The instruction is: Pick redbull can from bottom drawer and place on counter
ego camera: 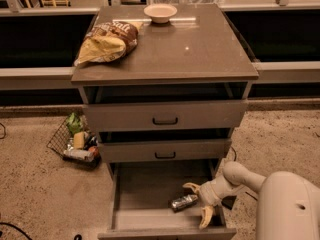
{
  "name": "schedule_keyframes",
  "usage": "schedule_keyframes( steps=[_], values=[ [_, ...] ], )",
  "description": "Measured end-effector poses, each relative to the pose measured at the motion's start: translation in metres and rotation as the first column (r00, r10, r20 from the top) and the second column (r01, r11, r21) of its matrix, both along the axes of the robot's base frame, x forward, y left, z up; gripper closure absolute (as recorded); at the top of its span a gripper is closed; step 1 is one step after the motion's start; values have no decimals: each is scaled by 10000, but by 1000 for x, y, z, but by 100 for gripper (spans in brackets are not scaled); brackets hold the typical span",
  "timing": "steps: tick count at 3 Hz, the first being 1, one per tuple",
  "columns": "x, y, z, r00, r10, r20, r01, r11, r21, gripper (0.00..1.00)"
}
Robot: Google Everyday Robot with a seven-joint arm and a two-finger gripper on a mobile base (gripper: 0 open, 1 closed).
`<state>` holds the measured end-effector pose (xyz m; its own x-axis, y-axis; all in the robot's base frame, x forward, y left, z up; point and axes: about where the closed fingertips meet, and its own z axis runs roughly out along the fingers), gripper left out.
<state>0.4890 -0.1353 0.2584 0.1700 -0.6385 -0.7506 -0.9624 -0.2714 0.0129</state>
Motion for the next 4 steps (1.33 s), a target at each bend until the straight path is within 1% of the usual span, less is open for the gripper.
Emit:
schedule_keyframes(
  steps=[1,2,3,4],
  values=[
    [22,-26,-32,9966,-750,-348,751,9972,21,0],
    [48,-39,-32,9940,-1089,83,1089,9940,-47,0],
    [48,-39,-32,9940,-1088,83,1089,9940,-47,0],
    [53,-38,-41,9944,-1044,-152,1045,9945,81,0]
  ],
)
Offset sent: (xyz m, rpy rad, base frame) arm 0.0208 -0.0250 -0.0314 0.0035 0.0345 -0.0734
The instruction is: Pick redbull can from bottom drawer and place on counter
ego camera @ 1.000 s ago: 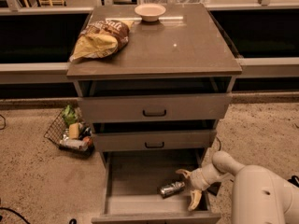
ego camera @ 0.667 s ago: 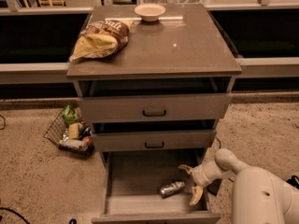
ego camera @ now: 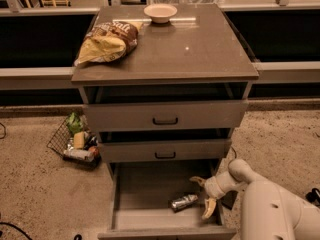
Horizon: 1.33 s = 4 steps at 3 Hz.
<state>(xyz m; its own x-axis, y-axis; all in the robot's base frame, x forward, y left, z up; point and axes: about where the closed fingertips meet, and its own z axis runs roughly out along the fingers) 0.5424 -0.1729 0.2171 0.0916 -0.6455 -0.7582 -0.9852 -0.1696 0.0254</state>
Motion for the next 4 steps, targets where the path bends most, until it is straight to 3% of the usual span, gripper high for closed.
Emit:
schedule_keyframes(
  steps=[1,3,4],
  values=[
    [9,3,-22,9991,-3,-424,4,10000,28,0],
    [19,21,-49,9966,-16,-825,48,9993,382,0],
    [17,30,-64,9942,-7,-1075,43,9994,332,16]
  ],
)
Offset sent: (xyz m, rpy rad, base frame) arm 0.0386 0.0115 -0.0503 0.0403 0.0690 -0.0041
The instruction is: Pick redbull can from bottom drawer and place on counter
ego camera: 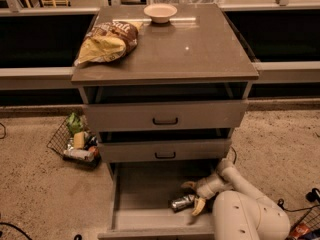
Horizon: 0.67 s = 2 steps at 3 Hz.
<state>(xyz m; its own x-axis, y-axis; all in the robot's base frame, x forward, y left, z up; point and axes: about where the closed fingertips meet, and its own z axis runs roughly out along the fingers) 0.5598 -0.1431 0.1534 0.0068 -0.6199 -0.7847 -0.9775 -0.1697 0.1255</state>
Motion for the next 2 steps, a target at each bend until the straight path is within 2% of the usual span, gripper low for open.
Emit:
schedule_keyframes(
  steps=[2],
  values=[
    [-5,13,-28,9997,72,-213,-78,9996,-274,62]
  ],
)
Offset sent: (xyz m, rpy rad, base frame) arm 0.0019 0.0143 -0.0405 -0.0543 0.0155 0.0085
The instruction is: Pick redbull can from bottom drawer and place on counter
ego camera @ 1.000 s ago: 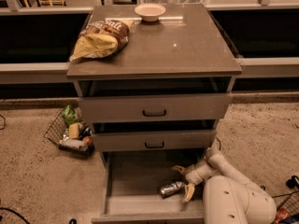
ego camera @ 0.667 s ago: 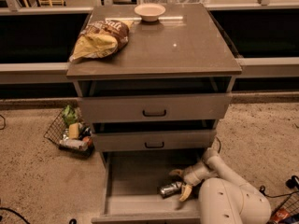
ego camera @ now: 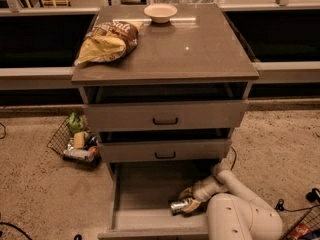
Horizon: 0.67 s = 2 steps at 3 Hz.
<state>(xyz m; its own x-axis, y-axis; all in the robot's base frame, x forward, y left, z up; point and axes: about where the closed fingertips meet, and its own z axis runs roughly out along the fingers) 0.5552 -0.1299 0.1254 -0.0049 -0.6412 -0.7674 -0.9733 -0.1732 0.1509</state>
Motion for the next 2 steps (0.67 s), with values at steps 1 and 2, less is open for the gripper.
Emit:
schedule_keyframes(
  steps=[1,2],
  values=[
    [5,-1,-1,9996,95,266,-90,9998,-197,86],
    [8,-15,24,9970,108,765,-114,9999,70,100]
  ],
)
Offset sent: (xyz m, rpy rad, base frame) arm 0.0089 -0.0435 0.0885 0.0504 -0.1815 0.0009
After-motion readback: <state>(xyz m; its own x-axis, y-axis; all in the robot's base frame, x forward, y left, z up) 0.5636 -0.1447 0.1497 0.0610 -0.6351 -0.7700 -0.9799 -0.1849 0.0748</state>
